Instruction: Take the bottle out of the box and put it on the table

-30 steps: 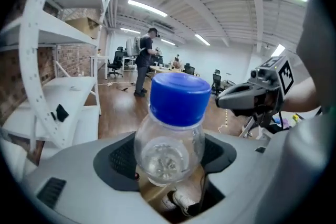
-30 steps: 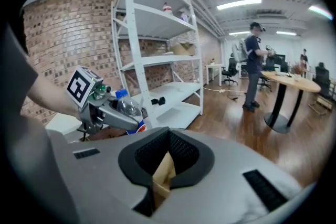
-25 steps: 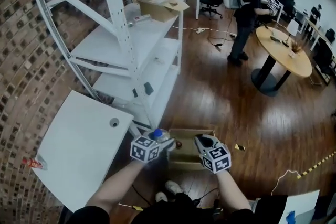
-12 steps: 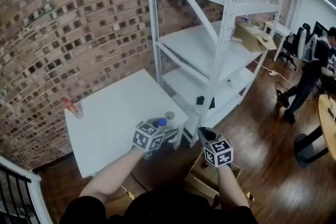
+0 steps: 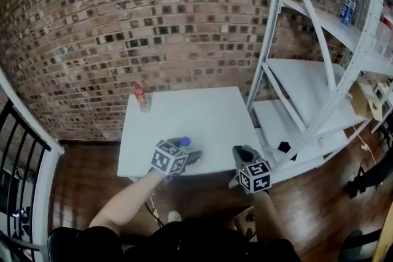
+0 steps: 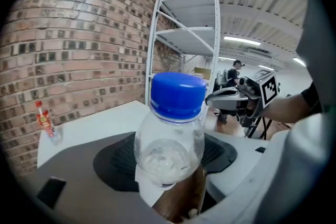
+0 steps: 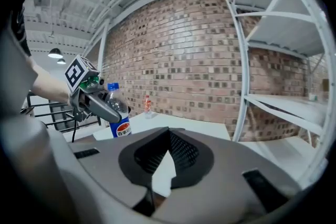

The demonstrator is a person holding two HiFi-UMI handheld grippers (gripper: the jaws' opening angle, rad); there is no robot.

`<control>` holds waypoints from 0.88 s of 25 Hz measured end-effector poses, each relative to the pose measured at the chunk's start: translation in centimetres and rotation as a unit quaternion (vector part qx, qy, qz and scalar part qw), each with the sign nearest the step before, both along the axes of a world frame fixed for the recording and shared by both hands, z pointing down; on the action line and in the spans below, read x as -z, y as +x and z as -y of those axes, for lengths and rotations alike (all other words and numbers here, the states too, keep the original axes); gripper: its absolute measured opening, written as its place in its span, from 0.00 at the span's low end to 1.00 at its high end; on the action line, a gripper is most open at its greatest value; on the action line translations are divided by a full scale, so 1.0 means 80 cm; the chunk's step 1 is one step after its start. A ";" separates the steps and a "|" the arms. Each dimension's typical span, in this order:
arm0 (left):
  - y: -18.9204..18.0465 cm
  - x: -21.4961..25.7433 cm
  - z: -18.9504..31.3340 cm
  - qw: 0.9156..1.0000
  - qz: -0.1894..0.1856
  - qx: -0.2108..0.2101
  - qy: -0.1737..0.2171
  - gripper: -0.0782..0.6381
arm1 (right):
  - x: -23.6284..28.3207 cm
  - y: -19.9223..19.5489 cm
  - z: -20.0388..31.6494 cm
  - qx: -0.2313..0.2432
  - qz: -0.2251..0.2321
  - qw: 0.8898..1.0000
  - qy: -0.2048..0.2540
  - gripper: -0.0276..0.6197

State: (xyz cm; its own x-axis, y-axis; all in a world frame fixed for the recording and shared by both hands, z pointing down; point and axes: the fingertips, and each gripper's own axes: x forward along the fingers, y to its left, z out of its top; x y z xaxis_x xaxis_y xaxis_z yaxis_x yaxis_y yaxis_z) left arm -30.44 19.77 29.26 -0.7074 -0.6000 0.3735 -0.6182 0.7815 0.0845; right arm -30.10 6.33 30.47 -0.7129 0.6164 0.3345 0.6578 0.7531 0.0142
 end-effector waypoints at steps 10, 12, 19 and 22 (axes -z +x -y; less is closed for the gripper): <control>-0.018 -0.005 -0.242 0.991 0.004 0.133 0.026 0.55 | 0.022 -0.050 -0.255 0.151 0.010 0.988 0.027 0.05; -0.024 -0.009 -0.280 0.989 0.001 0.149 0.022 0.55 | 0.022 -0.058 -0.286 0.163 0.011 0.986 0.034 0.05; -0.045 -0.017 -0.362 0.985 -0.001 0.170 0.013 0.55 | 0.021 -0.091 -0.357 0.168 0.020 0.984 0.052 0.05; -0.053 -0.023 -0.383 0.985 -0.004 0.173 -0.002 0.55 | 0.014 -0.096 -0.389 0.169 0.045 0.982 0.070 0.05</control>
State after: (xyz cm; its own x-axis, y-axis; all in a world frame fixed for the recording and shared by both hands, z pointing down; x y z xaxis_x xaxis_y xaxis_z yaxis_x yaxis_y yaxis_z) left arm -34.67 50.43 31.10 -0.8665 -0.3220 0.3814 -0.3140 0.9456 0.0848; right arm -37.76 37.41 29.36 -0.5057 0.7753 0.3784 0.8614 0.4783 0.1711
